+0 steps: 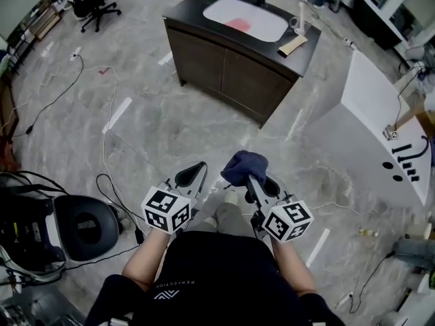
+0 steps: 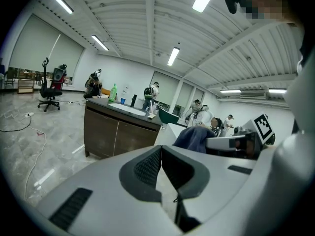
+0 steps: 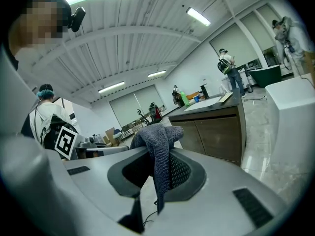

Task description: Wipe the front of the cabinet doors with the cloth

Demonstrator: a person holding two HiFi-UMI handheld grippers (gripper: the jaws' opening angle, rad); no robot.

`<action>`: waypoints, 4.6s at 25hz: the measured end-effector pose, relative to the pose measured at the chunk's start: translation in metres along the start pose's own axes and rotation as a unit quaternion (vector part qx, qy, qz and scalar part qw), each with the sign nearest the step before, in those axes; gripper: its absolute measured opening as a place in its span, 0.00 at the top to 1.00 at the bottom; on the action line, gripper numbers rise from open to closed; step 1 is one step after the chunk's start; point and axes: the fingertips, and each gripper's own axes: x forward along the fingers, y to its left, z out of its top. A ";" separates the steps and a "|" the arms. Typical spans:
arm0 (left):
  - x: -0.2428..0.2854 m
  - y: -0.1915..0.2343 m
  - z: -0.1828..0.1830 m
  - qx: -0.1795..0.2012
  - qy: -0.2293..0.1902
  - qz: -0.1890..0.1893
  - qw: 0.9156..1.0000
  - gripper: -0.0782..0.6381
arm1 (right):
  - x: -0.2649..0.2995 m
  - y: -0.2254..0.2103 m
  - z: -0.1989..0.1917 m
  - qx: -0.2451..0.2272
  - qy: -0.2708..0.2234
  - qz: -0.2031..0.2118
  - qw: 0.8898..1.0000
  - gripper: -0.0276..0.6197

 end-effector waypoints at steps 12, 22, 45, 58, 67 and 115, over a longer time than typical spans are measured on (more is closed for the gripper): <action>0.075 0.002 0.035 0.015 -0.001 0.015 1.000 0.88 | 0.022 -0.059 0.044 0.007 -0.002 0.019 1.000 0.85; 0.109 0.018 0.049 0.017 -0.002 0.037 0.999 0.88 | 0.043 -0.101 0.059 0.012 0.005 0.022 1.000 0.85; 0.162 0.146 0.109 0.049 -0.007 -0.008 0.999 0.88 | 0.176 -0.127 0.094 0.006 -0.007 -0.038 0.999 0.85; 0.200 0.280 0.161 0.030 0.028 -0.083 0.996 0.88 | 0.318 -0.110 0.113 0.015 0.004 -0.120 0.993 0.85; 0.229 0.336 0.169 0.045 0.049 -0.129 0.989 0.88 | 0.373 -0.122 0.108 0.019 0.022 -0.166 0.986 0.85; 0.373 0.410 0.071 -0.010 0.076 -0.002 0.997 0.88 | 0.529 -0.318 0.069 0.000 0.042 -0.094 0.995 0.85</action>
